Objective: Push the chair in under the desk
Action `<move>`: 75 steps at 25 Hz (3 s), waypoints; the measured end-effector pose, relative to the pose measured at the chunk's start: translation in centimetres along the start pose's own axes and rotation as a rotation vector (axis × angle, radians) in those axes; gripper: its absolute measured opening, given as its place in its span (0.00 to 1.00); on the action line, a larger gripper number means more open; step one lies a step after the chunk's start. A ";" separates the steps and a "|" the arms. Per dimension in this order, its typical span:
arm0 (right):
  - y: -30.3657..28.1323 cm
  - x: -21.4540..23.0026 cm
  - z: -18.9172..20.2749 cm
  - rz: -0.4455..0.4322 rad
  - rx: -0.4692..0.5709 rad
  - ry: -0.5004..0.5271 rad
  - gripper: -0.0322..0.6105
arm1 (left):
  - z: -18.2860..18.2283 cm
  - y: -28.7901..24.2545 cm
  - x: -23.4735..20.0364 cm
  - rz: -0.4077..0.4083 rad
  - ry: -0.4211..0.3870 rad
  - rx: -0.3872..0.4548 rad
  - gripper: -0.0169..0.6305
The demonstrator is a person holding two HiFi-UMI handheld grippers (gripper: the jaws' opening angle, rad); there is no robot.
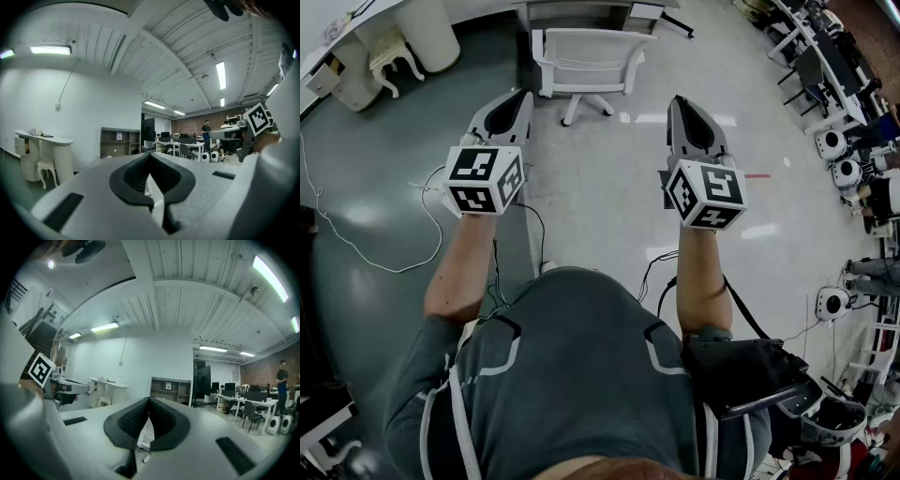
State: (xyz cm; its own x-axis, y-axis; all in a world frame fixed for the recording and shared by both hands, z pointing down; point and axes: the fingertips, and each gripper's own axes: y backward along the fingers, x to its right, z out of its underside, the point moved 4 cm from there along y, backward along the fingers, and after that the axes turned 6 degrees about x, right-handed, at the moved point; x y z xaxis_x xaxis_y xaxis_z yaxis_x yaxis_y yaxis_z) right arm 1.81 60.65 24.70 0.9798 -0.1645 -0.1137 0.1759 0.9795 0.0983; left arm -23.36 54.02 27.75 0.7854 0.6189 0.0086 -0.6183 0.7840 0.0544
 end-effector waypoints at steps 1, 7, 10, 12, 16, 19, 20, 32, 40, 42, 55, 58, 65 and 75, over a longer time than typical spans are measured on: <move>0.0 0.0 0.0 0.001 -0.001 -0.002 0.09 | 0.0 -0.1 0.0 0.001 0.000 -0.001 0.04; -0.4 0.3 0.1 0.020 0.009 -0.013 0.09 | 0.4 -0.4 -0.4 0.003 0.003 -0.002 0.04; -1.3 -0.5 0.3 0.022 0.016 -0.029 0.09 | 0.5 -0.5 -1.6 0.011 0.009 0.008 0.04; -2.2 -1.3 0.4 0.016 0.017 -0.032 0.09 | 0.7 -0.5 -2.8 0.015 0.010 0.013 0.04; -3.5 -3.0 1.3 0.000 0.002 -0.004 0.09 | 1.8 -0.9 -5.0 0.032 0.006 0.012 0.04; -5.0 -3.3 2.0 -0.005 -0.017 -0.002 0.09 | 2.6 -1.7 -6.3 0.033 0.002 -0.001 0.04; -5.7 -3.0 2.2 -0.009 -0.023 0.000 0.09 | 2.8 -2.2 -6.5 0.033 -0.010 -0.005 0.04; -22.9 5.8 6.7 -0.154 -0.066 0.068 0.09 | 5.1 -15.5 -13.2 -0.078 -0.105 -0.051 0.04; -40.5 14.3 12.0 -0.319 -0.090 0.095 0.10 | 7.9 -32.2 -18.2 -0.098 -0.135 -0.138 0.04; -43.7 16.4 13.3 -0.344 -0.097 0.086 0.10 | 8.1 -35.9 -19.1 -0.104 -0.122 -0.147 0.04; -52.4 21.5 18.1 -0.390 -0.158 0.061 0.10 | 11.5 -46.9 -22.7 -0.058 -0.124 -0.279 0.04; -53.5 21.2 18.4 -0.361 -0.169 0.076 0.10 | 12.5 -48.1 -24.6 -0.042 -0.151 -0.309 0.04; -54.0 20.5 23.1 -0.449 -0.375 0.240 0.29 | 16.2 -51.2 -25.1 0.202 -0.307 -0.482 0.26; -54.0 19.9 34.3 -0.697 -0.668 0.556 0.36 | 27.8 -53.6 -22.7 0.471 -0.684 -0.769 0.33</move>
State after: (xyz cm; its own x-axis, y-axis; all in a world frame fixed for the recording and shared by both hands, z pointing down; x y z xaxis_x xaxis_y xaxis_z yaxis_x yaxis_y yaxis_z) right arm 15.04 0.50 51.06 0.4780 -0.7917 -0.3804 0.4203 0.5864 -0.6924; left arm -7.37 -3.38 52.40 0.1740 0.8891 0.4234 -0.5237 0.4477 -0.7248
